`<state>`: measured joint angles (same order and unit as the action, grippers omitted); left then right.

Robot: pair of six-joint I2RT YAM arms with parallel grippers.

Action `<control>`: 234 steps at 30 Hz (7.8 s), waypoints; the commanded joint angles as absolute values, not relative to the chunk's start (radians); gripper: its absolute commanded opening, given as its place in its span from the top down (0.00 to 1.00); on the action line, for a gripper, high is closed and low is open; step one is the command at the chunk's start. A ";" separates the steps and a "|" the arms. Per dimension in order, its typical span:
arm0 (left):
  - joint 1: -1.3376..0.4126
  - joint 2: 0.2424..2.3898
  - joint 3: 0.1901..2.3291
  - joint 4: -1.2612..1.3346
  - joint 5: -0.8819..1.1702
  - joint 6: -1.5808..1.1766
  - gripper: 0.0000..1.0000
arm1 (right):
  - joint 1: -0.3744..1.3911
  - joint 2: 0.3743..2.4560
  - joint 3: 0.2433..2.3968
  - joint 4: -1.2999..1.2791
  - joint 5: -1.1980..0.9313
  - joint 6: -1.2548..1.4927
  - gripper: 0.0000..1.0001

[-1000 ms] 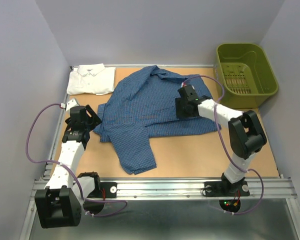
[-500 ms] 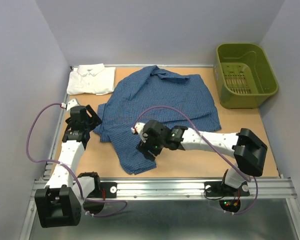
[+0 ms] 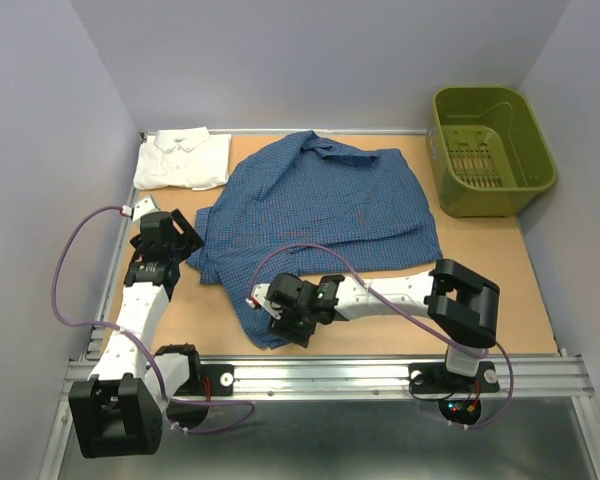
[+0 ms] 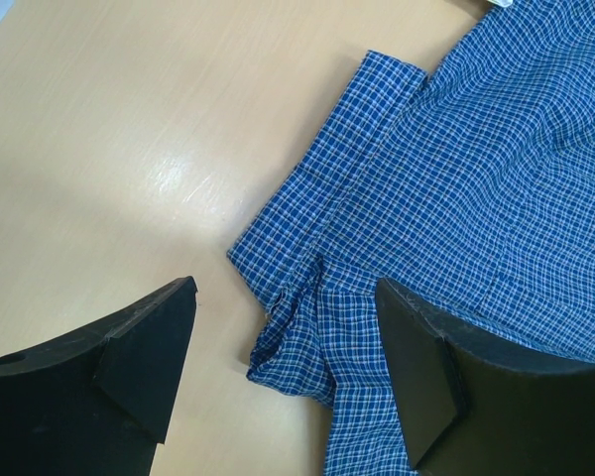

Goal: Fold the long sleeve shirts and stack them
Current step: Fold the shirt

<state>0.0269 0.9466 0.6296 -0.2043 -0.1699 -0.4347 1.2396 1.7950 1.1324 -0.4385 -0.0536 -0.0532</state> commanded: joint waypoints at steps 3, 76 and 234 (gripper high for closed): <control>0.018 0.905 0.629 -0.183 -0.190 -0.423 0.16 | 1.265 1.833 1.195 -0.437 0.075 -0.077 0.42; 0.005 1.173 0.692 -0.199 -0.113 -0.486 0.20 | 0.355 1.571 1.162 -0.428 0.470 0.474 0.40; -0.215 0.750 0.629 -0.167 -0.342 -0.420 0.01 | 0.706 2.066 1.384 -0.031 0.265 1.520 0.45</control>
